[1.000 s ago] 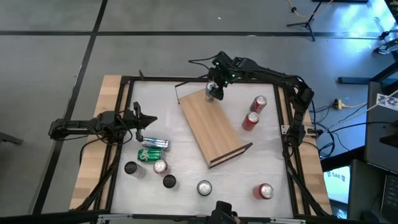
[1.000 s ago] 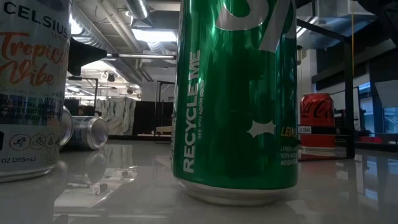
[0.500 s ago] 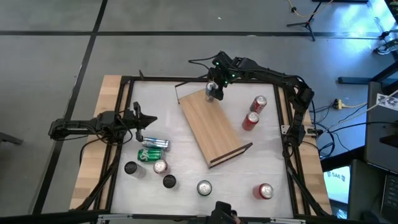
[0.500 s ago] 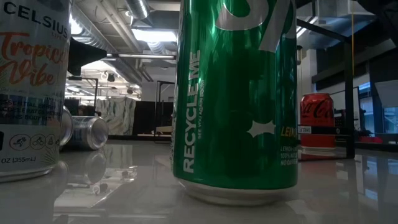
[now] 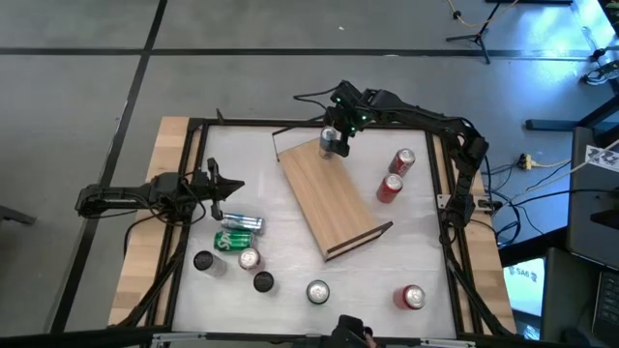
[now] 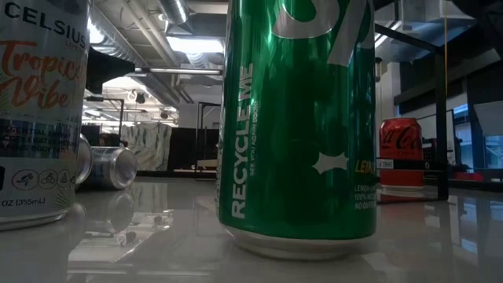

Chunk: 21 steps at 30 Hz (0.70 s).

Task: Place canned beverage on shelf
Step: Put the blue soda can on the shelf aligned with the other blue soda can

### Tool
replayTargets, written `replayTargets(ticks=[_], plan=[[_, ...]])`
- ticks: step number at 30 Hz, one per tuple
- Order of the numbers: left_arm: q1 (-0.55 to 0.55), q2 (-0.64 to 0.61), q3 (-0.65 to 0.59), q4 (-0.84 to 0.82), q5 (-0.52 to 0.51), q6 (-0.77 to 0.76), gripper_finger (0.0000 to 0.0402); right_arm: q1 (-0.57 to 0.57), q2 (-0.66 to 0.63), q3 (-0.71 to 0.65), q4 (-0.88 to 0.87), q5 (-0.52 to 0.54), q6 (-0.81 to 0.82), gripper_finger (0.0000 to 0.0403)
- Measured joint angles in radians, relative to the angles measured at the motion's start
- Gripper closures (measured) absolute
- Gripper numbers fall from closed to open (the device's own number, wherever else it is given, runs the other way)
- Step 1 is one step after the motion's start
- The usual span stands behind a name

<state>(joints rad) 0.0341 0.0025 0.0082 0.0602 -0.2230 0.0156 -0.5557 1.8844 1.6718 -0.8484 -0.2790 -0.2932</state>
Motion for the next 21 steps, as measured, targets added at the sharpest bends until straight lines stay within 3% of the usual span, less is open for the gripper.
replayTargets(ticks=[11, 21], plan=[[0.0, 0.0, 0.0, 0.124, 0.005, -0.042, 0.0396, 0.0, -0.108, 0.0, -0.065, 0.006, 0.0, 0.001], [0.0, 0.0, 0.0, 0.174, -0.041, -0.128, 0.0271, 0.0, -0.271, 0.0, -0.121, -0.016, 0.062, 0.001]])
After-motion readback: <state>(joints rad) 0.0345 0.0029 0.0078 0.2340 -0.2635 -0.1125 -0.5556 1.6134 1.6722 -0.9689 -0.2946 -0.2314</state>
